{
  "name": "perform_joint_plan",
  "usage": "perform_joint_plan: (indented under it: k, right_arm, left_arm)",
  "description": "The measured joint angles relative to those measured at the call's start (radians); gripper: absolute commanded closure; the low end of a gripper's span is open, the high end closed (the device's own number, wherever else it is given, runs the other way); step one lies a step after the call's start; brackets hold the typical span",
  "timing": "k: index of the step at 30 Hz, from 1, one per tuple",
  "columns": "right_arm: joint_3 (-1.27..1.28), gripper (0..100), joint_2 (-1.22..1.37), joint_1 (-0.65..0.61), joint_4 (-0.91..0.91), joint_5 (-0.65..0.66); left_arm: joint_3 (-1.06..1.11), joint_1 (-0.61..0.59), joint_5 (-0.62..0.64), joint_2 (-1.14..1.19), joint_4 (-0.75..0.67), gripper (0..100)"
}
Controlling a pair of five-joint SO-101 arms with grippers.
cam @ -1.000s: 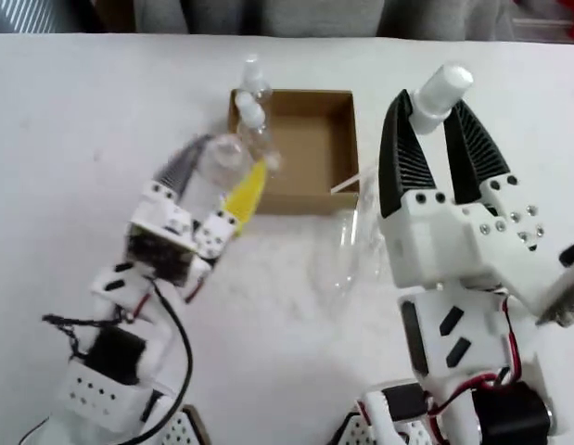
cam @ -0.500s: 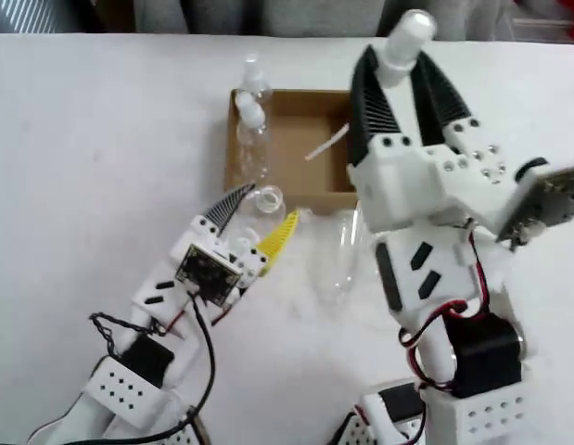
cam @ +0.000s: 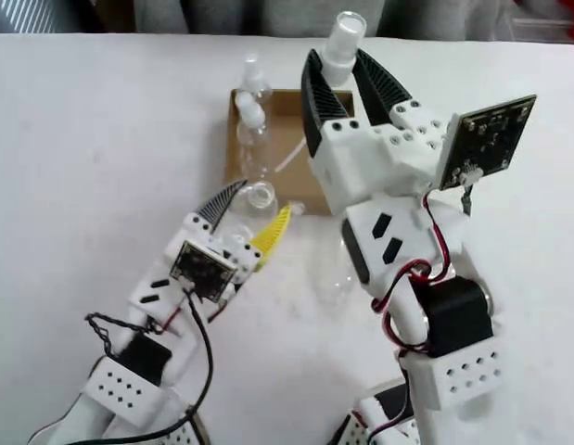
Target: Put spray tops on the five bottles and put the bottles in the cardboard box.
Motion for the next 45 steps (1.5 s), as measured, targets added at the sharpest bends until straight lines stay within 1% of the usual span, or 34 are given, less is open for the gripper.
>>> perform_joint_plan:
  k: [12, 23, 33, 45]
  right_arm:
    - [0.087, 98.2, -0.043, -0.103, 0.000, 0.000]
    - [0.172, 98.2, -0.054, -0.100, 0.000, 0.000]
    - [0.087, 98.2, -0.054, -0.101, -0.009, 0.000]
    - [0.087, 98.2, -0.054, -0.100, -0.009, 0.000]
  left_arm:
    - [0.000, 0.000, 0.000, 0.000, 0.000, 92]
    - [0.000, 0.000, 0.000, 0.000, 0.000, 92]
    - [0.000, 0.000, 0.000, 0.000, 0.000, 92]
    - [0.000, 0.000, 0.000, 0.000, 0.000, 92]
